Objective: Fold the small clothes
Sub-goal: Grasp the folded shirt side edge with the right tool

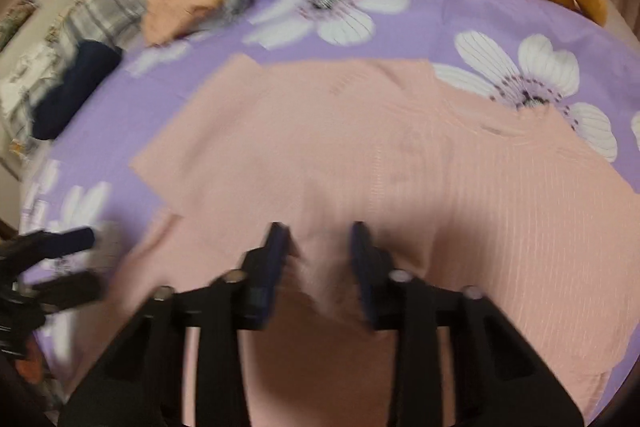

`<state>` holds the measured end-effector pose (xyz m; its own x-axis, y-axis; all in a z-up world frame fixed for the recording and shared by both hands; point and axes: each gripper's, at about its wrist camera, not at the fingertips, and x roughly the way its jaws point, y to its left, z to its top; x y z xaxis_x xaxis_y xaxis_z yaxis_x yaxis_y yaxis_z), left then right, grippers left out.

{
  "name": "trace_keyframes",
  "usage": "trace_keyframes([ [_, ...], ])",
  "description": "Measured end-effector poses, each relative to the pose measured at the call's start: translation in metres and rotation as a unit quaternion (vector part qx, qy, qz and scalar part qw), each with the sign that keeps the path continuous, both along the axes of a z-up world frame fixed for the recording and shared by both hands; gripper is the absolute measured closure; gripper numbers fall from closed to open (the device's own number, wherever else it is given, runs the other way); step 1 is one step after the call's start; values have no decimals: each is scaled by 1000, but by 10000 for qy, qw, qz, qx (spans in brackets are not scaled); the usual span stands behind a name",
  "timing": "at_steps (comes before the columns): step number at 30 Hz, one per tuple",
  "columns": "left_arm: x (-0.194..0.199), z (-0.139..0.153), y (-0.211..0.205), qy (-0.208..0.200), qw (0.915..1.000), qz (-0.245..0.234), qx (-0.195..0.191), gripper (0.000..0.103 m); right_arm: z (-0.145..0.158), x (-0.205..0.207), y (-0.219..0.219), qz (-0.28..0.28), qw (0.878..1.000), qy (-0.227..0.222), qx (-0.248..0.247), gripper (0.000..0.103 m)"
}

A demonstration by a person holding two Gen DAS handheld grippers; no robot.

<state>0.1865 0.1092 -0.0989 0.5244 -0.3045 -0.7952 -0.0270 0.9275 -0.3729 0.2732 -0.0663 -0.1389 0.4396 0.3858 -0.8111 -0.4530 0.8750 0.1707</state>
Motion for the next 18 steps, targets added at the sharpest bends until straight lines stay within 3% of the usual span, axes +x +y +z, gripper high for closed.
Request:
trace_keyframes([
  [2,0,-1,4,-15,10000,23,-35,28,5,0,-11,-199,9997,-142,88,97],
  [6,1,-4,8,-33,9999,42,-146,28,16,-3,-67,-841,9826,224,1643,96],
  [9,0,-5,8,-46,9999,19,-139,28,13,-7,-118,-1345,9527,534,2673,87],
  [10,0,-5,8,-53,9999,10,-141,28,10,-9,-132,-1520,9447,609,2840,79],
  [11,0,-5,8,-60,9999,1,-147,28,6,-11,-146,-1736,9373,643,2954,59],
  [12,0,-4,7,-73,9999,-7,-150,28,1,-14,-161,-1955,9297,680,3047,54],
  [14,0,-4,6,-99,9999,-14,-132,28,-9,-16,-182,-2157,9120,853,3384,54],
  [18,-2,-3,3,-111,9999,-35,-59,28,-20,-16,-182,-2135,8933,1123,3793,54],
])
